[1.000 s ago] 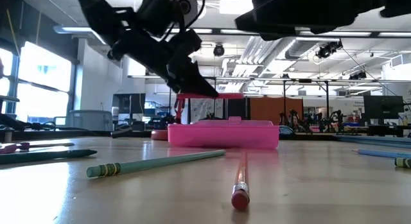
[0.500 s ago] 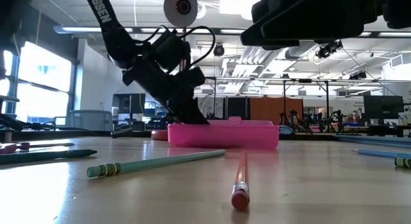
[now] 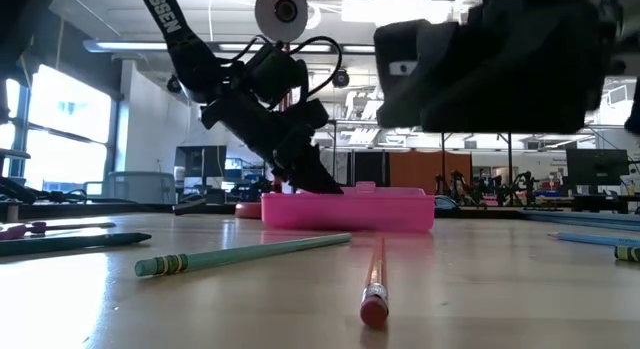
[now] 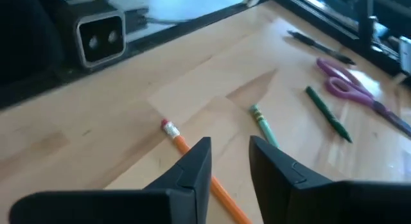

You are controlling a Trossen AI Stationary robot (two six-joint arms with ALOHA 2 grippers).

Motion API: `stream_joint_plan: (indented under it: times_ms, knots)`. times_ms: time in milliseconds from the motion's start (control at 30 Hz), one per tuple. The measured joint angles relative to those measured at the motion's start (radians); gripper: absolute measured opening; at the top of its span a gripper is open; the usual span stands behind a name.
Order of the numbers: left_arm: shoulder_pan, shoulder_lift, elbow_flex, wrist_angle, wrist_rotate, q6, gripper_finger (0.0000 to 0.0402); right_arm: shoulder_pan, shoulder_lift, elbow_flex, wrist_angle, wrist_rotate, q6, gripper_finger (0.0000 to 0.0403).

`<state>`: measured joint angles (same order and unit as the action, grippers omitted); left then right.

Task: Pick & place school supplies into a supply box
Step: Put the orange pencil into the pink supply box

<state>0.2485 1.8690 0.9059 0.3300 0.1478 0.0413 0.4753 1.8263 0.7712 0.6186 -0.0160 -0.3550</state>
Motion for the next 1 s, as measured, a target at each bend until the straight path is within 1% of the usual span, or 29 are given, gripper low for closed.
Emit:
stream_joint_plan:
  times_ms: [67, 200, 333, 467, 567, 733, 867, 1000]
  knots:
    - [0.000, 0.000, 0.009, 0.002, 0.010, -0.023, 0.0177, -0.010, 0.030, 0.000, 0.037, -0.033, -0.025, 0.0072]
    - [0.000, -0.033, 0.051, -0.060, 0.119, -0.030, 0.0183, -0.042, 0.062, 0.000, 0.080, -0.098, -0.031, 0.0048]
    - [-0.001, -0.119, 0.108, -0.199, 0.218, -0.018, 0.0184, -0.083, 0.072, 0.000, 0.075, -0.104, -0.031, 0.0027]
    - [0.000, -0.234, 0.165, -0.347, 0.241, -0.015, 0.0184, -0.109, 0.072, 0.003, 0.064, -0.110, -0.030, 0.0017]
    - [0.000, -0.329, 0.182, -0.396, 0.242, -0.013, 0.0184, -0.112, 0.073, 0.040, -0.007, -0.111, -0.029, 0.0019]
    - [0.000, -0.458, 0.181, -0.417, 0.243, -0.012, 0.0184, -0.114, 0.108, 0.137, -0.154, -0.105, -0.058, 0.0033]
    - [0.000, -0.506, 0.181, -0.475, 0.239, -0.012, 0.0184, -0.127, 0.133, 0.203, -0.226, -0.108, -0.072, 0.0051]
    - [-0.008, -0.511, 0.180, -0.548, 0.234, -0.012, 0.0184, -0.130, 0.139, 0.226, -0.287, -0.113, -0.073, 0.0070]
